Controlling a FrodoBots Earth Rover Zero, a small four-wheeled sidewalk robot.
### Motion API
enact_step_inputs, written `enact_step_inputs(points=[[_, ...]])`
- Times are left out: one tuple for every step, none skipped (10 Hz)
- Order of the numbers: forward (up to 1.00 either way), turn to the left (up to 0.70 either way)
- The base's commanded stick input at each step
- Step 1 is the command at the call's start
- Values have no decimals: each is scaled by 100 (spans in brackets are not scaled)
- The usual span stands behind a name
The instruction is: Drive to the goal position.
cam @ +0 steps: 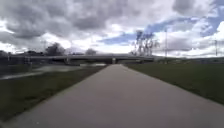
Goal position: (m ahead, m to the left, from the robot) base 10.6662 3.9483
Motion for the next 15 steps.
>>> enact_step_inputs(points=[[100,-20],[100,-40],[100,-22],[100,0],[100,0],[100,0],[100,0],[100,0],[100,0],[100,0],[100,0],[100,-40],[100,-39],[100,-10],[100,0]])
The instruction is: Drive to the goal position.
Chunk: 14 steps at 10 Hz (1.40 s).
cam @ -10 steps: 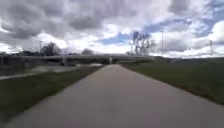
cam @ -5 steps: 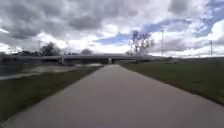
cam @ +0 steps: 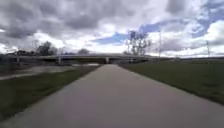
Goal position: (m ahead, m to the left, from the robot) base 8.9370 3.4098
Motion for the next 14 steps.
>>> enact_step_inputs(points=[[100,0],[100,0],[100,0],[100,0],[100,0],[100,0],[100,0],[100,0],[100,0],[100,0],[100,0],[100,0],[100,0],[100,0]])
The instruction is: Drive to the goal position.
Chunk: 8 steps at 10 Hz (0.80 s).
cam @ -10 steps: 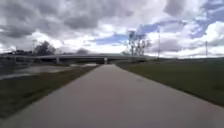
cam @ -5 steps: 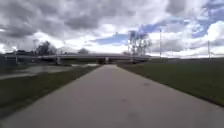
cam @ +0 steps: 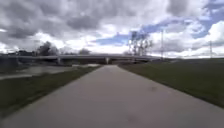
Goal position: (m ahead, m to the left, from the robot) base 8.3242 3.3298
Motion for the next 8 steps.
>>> enact_step_inputs(points=[[100,0],[100,0],[100,0],[100,0],[100,0],[100,0],[100,0],[100,0]])
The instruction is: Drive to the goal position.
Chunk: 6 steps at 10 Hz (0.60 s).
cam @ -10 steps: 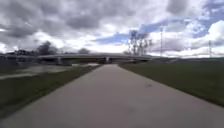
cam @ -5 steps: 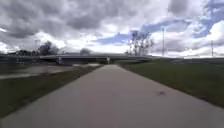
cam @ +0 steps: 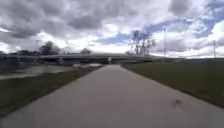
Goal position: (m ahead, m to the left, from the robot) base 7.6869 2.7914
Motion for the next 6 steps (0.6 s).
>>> enact_step_inputs(points=[[100,0],[100,0],[100,0],[100,0],[100,0],[100,0]])
